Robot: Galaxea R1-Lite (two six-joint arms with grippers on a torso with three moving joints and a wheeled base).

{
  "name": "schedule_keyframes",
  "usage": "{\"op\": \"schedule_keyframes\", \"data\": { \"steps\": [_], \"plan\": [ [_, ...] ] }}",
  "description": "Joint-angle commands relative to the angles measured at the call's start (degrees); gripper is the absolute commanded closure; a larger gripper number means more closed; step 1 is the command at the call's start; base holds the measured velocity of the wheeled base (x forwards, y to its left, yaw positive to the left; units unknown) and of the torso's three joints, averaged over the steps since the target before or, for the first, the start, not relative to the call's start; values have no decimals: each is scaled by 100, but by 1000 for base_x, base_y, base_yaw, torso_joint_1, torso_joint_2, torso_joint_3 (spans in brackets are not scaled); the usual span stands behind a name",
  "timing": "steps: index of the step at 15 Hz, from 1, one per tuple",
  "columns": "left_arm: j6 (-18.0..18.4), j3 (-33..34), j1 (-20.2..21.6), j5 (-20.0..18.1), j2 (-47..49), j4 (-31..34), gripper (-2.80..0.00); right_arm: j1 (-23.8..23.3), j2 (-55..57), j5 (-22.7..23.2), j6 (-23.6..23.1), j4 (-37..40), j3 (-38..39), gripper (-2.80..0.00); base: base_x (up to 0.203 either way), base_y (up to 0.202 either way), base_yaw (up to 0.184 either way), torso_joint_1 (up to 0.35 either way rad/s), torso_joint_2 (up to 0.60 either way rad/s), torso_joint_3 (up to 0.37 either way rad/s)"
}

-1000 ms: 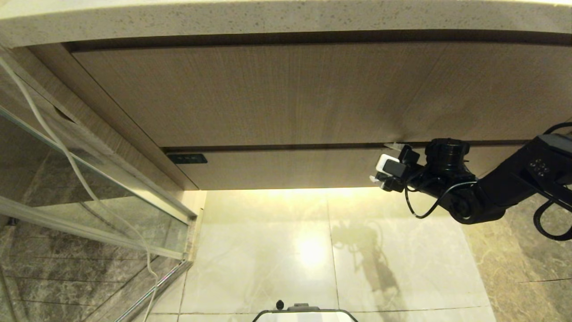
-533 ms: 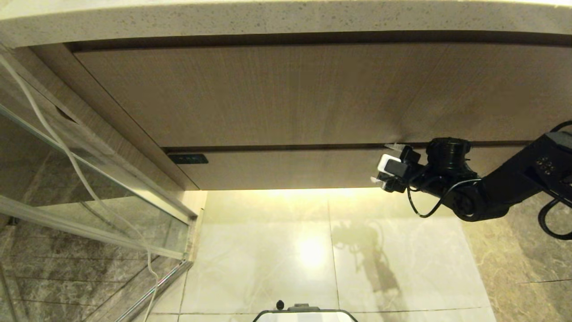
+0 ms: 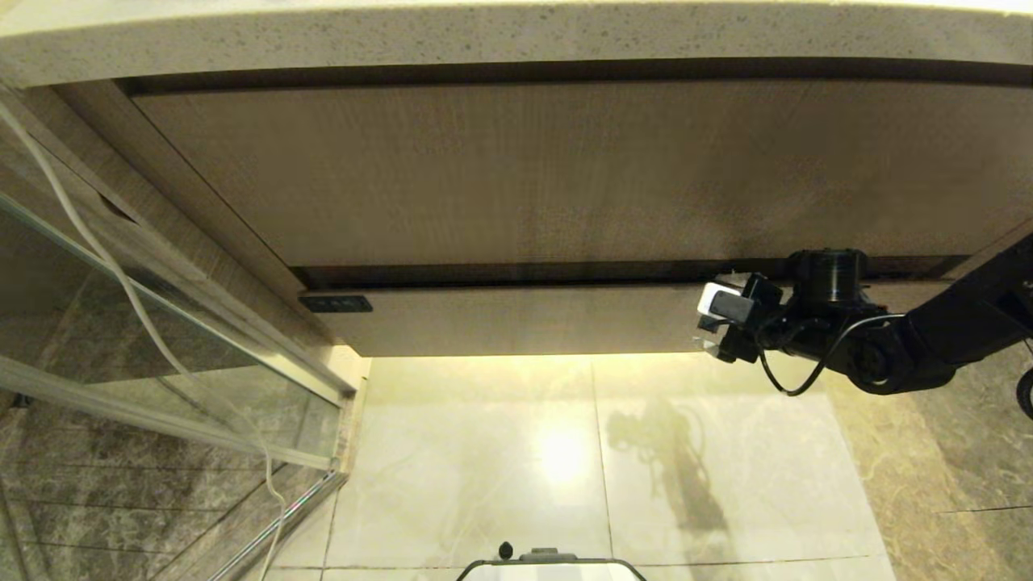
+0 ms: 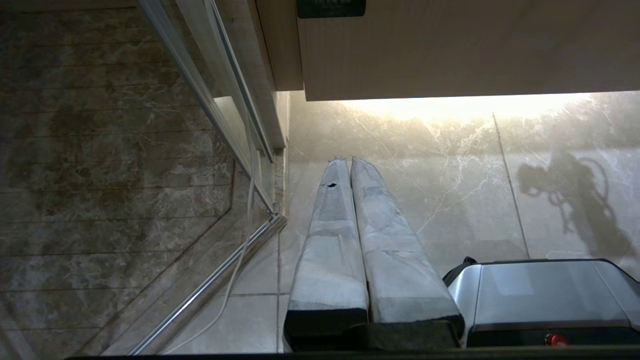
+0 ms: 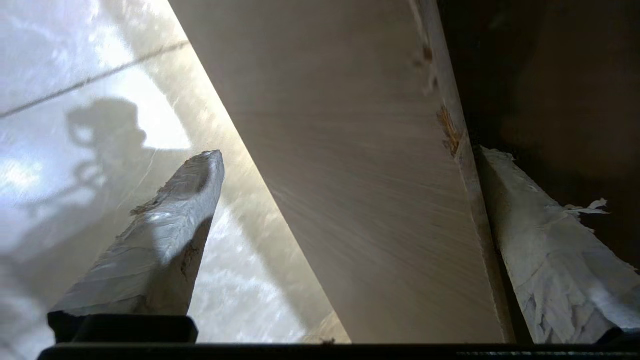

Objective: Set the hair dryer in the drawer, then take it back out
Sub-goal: Pull open the drawer

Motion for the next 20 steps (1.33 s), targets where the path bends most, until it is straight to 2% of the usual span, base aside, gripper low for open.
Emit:
{"op": "schedule_keyframes", "data": {
  "steps": [1, 6, 11, 15, 18, 20],
  "plan": [
    [0, 9, 0, 0, 0, -2, 0, 7, -85, 26, -45, 3, 35, -280, 0, 0, 0, 0, 0, 0],
    [0, 9, 0, 0, 0, -2, 0, 8, -187, -44, -26, 11, 27, -280, 0, 0, 0, 0, 0, 0],
    [0, 9, 0, 0, 0, -2, 0, 7, -895, -36, 153, 68, 546, -280, 0, 0, 0, 0, 0, 0],
    [0, 9, 0, 0, 0, -2, 0, -22, -1566, -56, 393, 511, 869, -280, 0, 0, 0, 0, 0, 0],
    [0, 9, 0, 0, 0, -2, 0, -61, -2168, -94, 594, 1100, 1124, -280, 0, 0, 0, 0, 0, 0],
    [0, 9, 0, 0, 0, -2, 0, -116, -2541, -152, 897, 1675, 1238, -280, 0, 0, 0, 0, 0, 0]
  ]
}}
